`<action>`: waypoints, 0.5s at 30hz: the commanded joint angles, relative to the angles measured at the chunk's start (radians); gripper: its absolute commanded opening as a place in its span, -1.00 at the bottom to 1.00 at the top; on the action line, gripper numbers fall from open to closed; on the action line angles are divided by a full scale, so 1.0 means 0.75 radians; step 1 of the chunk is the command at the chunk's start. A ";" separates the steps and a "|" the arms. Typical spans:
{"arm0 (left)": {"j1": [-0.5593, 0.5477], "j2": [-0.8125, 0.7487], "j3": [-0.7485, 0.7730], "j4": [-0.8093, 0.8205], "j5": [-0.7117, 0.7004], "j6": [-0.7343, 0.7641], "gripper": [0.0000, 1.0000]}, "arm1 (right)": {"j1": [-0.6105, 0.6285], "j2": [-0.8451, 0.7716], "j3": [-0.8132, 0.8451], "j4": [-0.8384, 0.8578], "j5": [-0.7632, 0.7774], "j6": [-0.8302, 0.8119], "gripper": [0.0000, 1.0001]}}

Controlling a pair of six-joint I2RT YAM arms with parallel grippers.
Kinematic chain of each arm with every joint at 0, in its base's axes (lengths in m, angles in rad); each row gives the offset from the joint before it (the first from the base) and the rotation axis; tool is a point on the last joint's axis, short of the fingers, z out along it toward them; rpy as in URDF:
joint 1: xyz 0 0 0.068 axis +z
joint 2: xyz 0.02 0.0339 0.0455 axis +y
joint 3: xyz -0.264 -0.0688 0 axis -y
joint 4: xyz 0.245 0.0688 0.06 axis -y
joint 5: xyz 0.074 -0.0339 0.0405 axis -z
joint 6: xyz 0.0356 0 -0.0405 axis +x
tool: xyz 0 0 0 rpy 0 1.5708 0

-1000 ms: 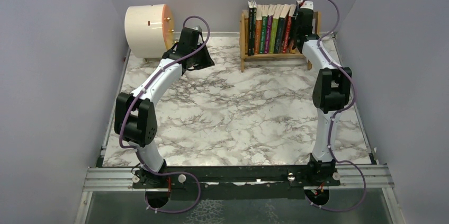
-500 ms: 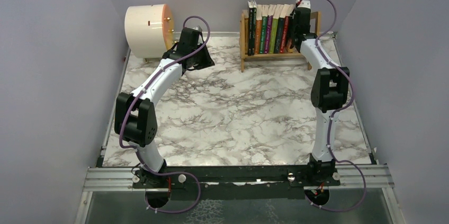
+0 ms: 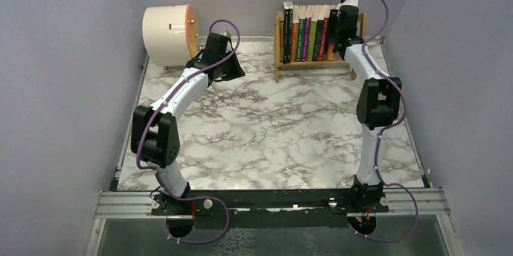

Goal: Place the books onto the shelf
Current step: Place the book on the shelf.

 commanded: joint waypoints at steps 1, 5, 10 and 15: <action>-0.007 -0.039 -0.019 0.037 -0.012 0.000 -0.85 | 0.025 -0.137 -0.047 0.116 -0.018 0.021 0.03; -0.007 -0.039 -0.029 0.044 -0.008 -0.004 -0.85 | 0.025 -0.208 -0.099 0.131 -0.014 0.022 0.04; -0.006 -0.078 -0.044 0.055 -0.001 -0.010 -0.86 | 0.025 -0.305 -0.133 0.130 -0.033 0.025 0.04; -0.006 -0.098 -0.042 0.064 0.007 -0.018 -0.85 | 0.031 -0.410 -0.155 0.100 -0.079 0.032 0.24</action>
